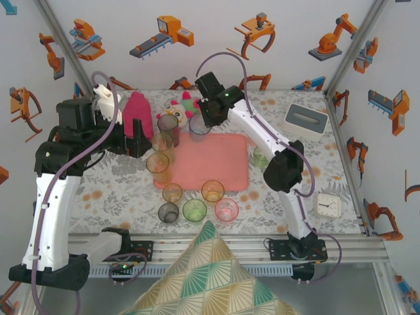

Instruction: Place the glasses into the tray

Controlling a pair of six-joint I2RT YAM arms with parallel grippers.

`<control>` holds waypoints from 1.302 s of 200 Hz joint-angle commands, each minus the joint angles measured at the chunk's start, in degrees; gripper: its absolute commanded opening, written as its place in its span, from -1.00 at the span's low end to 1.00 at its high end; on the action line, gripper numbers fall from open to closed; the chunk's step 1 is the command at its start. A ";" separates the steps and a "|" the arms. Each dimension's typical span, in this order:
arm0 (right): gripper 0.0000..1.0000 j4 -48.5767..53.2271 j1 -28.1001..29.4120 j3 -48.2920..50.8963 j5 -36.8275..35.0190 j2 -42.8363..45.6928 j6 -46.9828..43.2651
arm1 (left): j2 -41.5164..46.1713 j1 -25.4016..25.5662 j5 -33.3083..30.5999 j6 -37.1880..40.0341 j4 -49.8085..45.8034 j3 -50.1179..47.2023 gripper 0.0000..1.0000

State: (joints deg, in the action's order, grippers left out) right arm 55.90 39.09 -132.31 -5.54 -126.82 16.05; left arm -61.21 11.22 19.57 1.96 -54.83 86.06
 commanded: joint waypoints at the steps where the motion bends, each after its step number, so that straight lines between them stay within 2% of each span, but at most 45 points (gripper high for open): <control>1: -0.68 -0.22 0.36 -0.46 -0.19 0.48 1.43 | 1.12 -0.65 1.61 -1.43 1.22 0.92 0.94; 88: -0.68 2.91 0.90 -10.01 0.46 -8.14 2.75 | 2.19 -1.03 2.31 -1.69 1.42 0.88 0.94; 260: -0.65 -0.58 1.26 -11.14 2.17 -11.95 4.95 | 2.24 -1.29 4.33 -2.45 1.83 1.48 0.94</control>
State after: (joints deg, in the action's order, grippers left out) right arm 57.12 39.94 -141.53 -4.67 -138.96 19.75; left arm -59.53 10.35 22.52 0.56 -54.41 86.15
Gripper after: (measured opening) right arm 0.173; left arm 0.972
